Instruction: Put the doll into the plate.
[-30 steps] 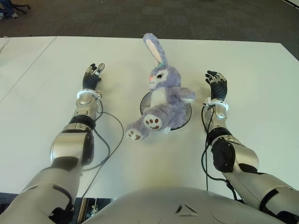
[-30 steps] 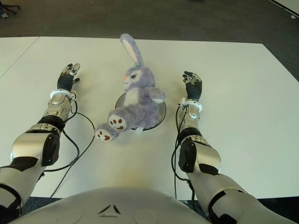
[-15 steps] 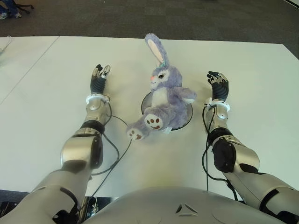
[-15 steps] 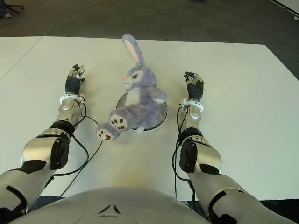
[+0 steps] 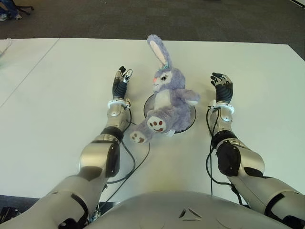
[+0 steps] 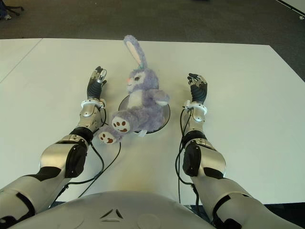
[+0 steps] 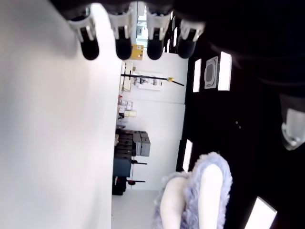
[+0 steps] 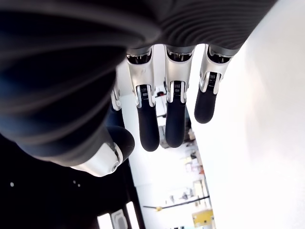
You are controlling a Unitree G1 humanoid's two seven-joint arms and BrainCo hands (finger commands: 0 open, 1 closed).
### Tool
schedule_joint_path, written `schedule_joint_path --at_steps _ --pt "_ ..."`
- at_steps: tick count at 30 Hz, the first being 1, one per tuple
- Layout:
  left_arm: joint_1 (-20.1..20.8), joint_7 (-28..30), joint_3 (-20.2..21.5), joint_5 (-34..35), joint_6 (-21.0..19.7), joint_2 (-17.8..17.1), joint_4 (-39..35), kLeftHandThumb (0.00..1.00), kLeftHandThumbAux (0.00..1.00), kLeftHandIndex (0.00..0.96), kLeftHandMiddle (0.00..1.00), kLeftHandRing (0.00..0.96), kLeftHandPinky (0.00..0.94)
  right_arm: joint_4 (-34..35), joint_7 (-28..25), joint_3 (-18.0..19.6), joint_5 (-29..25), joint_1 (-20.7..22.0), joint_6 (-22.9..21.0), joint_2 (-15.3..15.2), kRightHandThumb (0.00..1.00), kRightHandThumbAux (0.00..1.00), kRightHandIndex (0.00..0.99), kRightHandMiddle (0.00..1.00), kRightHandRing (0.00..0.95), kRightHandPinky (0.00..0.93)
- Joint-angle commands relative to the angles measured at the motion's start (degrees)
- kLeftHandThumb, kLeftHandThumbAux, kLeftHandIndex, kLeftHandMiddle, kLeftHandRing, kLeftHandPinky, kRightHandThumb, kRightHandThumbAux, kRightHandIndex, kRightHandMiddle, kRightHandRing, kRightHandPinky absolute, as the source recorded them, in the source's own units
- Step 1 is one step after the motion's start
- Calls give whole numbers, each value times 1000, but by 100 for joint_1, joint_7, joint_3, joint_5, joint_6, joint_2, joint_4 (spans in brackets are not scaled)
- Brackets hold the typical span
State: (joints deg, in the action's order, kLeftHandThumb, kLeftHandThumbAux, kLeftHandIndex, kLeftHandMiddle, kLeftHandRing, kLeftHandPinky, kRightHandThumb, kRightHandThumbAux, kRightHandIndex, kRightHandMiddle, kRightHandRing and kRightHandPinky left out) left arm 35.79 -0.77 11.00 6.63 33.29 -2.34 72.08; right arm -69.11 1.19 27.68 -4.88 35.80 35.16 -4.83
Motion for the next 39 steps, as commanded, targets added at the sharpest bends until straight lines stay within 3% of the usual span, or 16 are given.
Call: schedule_joint_path --at_steps 1,14,39 --pt "-1294 317 163 -64 -432 242 597 0 412 0 0 0 0 -804 76 105 -175 -1271 -763 319 711 737 400 318 288 227" --pt "-1108 886 671 266 -589 324 575 0 493 0 0 0 0 -807 56 107 -171 -1273 -734 319 710 737 400 317 295 215" --pt "-1129 966 816 138 -592 343 577 0 522 0 0 0 0 -803 55 81 -142 -1279 -706 310 708 737 400 307 282 229"
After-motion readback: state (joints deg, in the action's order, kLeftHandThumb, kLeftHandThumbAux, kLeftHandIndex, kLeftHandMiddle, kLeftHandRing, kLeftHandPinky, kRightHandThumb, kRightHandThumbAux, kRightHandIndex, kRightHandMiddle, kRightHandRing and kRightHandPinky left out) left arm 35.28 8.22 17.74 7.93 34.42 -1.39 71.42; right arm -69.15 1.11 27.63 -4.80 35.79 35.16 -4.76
